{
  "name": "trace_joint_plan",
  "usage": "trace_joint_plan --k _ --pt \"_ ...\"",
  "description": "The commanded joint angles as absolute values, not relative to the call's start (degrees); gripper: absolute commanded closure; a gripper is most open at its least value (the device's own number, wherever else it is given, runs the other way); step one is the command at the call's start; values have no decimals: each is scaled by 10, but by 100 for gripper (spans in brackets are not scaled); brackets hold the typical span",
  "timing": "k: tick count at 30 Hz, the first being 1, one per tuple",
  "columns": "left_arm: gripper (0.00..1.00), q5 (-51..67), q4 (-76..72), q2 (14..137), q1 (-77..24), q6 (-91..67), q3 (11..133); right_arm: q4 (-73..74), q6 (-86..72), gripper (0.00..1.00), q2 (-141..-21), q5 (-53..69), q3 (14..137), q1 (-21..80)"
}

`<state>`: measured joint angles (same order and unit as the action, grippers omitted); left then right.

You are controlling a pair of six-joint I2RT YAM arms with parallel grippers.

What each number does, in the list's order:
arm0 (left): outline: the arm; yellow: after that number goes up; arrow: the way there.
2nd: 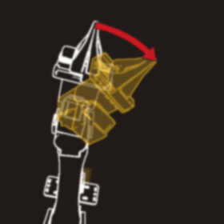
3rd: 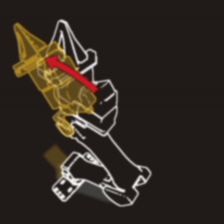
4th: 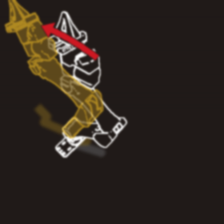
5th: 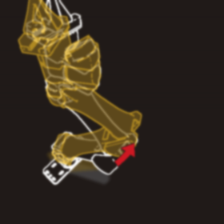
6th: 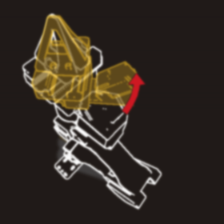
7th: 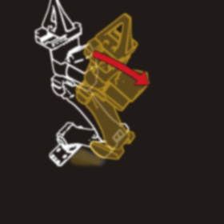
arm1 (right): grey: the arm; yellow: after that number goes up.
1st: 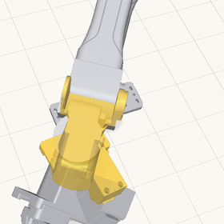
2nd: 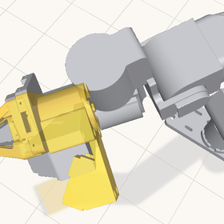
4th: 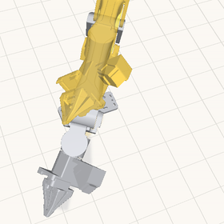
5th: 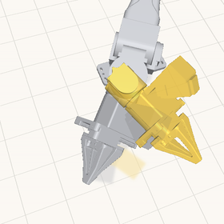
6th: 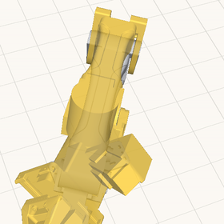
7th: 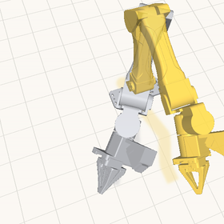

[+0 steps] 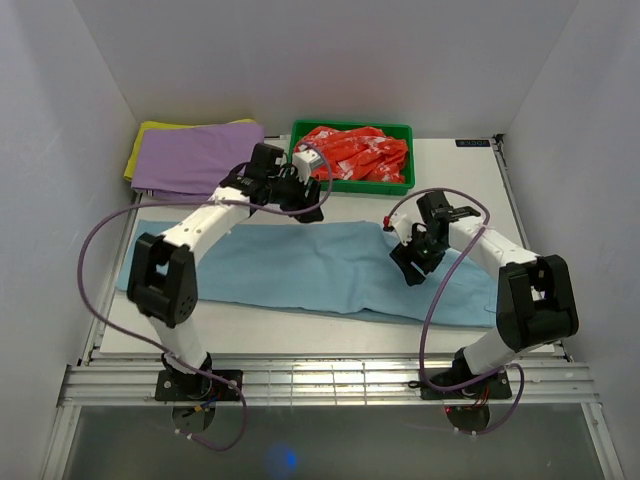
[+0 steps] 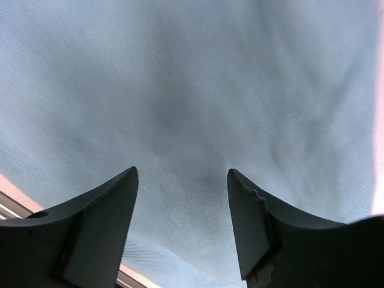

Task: Fold and stack the trousers
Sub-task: Fold the trousers

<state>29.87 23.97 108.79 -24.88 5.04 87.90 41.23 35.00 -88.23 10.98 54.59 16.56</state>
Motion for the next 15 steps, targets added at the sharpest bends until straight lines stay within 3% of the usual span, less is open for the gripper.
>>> trace_joint_plan --k 1,7,15 --pt "33 359 335 970 -260 142 764 467 349 31 -880 159 598 165" --pt "39 250 386 904 -260 217 580 483 375 29 -920 121 545 167" --pt "38 113 354 882 -227 239 431 355 429 23 -986 -53 462 123"
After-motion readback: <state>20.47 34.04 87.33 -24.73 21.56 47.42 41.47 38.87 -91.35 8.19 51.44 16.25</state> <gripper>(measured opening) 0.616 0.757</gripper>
